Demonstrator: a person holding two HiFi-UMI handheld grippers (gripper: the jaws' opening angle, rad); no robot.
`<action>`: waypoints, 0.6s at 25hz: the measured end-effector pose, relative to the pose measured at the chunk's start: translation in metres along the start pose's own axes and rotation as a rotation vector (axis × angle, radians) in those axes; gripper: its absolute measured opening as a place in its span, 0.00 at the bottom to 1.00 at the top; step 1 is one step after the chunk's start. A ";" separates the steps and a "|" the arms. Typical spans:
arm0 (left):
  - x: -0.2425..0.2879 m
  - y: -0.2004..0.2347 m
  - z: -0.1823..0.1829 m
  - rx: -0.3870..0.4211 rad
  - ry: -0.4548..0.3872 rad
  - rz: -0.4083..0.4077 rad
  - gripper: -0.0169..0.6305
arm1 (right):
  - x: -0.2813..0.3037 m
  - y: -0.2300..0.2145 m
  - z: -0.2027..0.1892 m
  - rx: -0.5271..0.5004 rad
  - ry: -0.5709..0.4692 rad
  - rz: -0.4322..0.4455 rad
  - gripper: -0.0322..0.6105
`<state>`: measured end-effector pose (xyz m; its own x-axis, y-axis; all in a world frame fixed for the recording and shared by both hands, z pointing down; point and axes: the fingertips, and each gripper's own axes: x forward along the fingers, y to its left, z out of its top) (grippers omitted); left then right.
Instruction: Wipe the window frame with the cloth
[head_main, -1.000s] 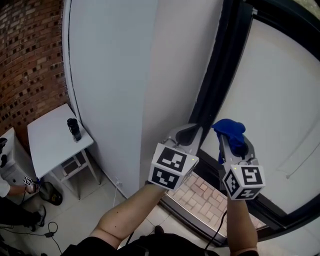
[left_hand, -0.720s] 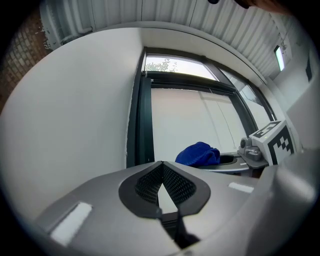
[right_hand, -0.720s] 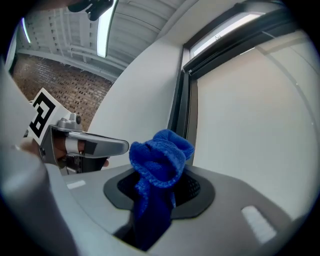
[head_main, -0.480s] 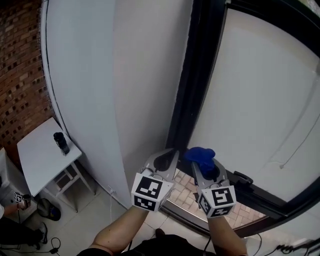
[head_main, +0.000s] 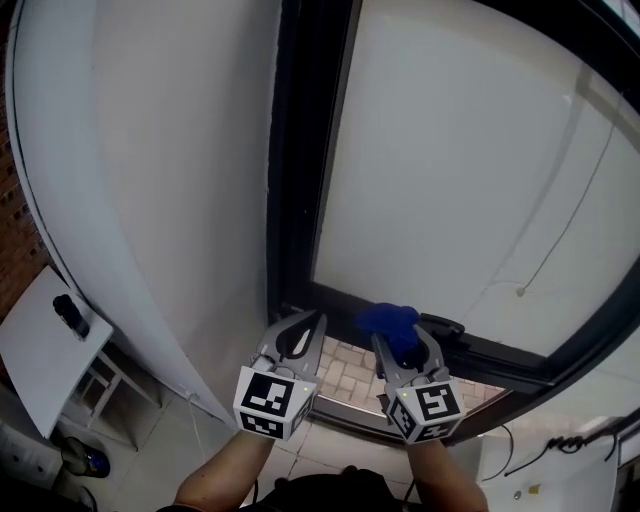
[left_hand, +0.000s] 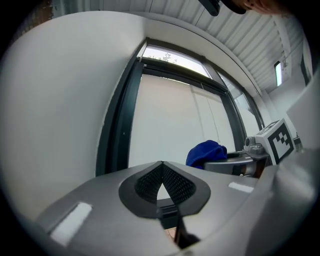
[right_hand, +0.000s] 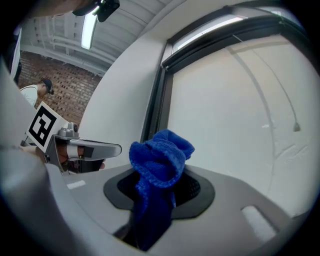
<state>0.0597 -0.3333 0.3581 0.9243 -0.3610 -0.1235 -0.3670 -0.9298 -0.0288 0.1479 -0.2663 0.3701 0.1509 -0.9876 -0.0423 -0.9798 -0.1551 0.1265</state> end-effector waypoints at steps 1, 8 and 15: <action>0.005 -0.009 -0.003 -0.007 0.007 -0.021 0.01 | -0.011 -0.011 -0.003 0.012 0.008 -0.031 0.27; 0.037 -0.067 -0.003 0.012 0.016 -0.117 0.01 | -0.078 -0.085 -0.013 0.048 -0.002 -0.172 0.27; 0.075 -0.134 -0.012 -0.047 0.037 -0.149 0.01 | -0.146 -0.148 -0.034 0.048 0.040 -0.217 0.27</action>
<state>0.1795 -0.2364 0.3645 0.9718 -0.2203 -0.0844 -0.2209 -0.9753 0.0023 0.2753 -0.1001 0.3909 0.3632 -0.9314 -0.0237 -0.9286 -0.3640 0.0718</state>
